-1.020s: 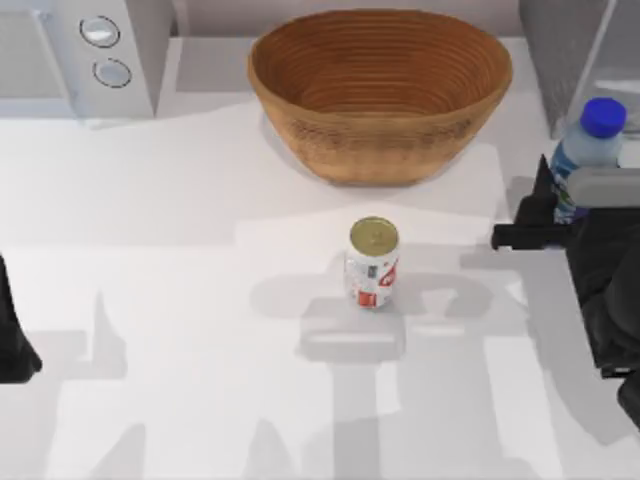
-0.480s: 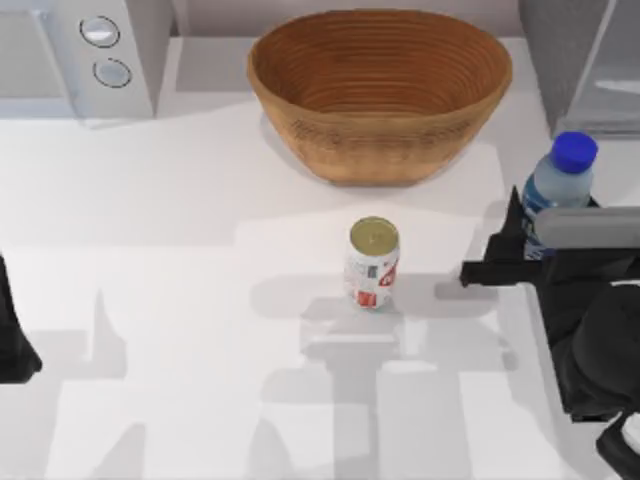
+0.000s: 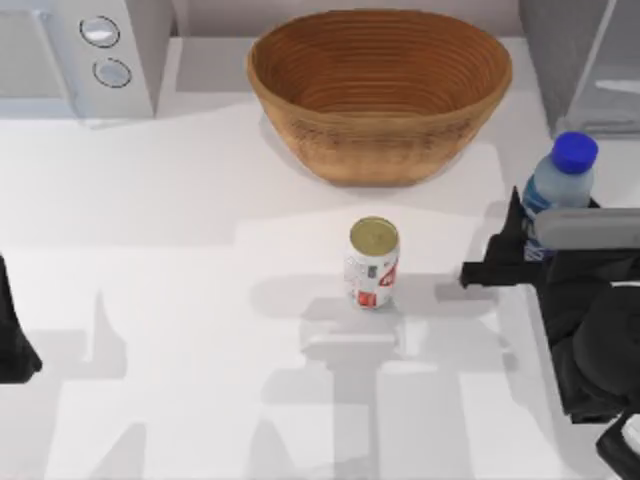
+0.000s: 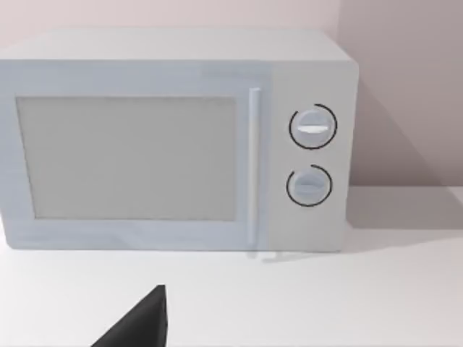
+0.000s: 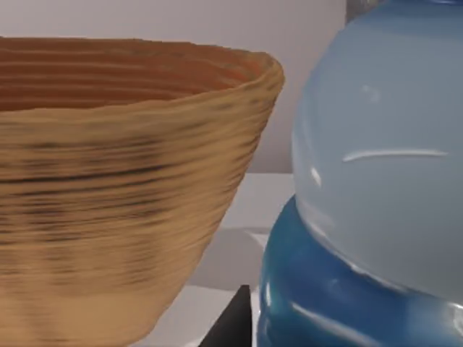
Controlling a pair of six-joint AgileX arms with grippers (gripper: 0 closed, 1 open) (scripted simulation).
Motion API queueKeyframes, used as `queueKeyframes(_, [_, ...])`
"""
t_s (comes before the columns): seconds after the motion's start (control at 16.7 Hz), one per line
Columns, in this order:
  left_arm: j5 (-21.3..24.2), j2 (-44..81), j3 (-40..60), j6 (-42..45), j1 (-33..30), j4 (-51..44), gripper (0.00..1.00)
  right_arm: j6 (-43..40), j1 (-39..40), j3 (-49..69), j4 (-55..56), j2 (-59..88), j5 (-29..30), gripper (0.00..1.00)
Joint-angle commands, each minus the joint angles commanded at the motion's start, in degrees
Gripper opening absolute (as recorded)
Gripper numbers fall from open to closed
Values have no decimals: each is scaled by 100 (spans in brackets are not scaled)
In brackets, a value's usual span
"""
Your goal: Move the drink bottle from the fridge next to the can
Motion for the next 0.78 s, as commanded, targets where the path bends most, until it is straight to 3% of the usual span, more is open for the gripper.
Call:
queueKeyframes(0.6, [0,0,0,0,0,0,100,0,0,0,0,0,0,98])
queueKeyframes(0.78, [0,0,0,0,0,0,100,0,0,0,0,0,0,100])
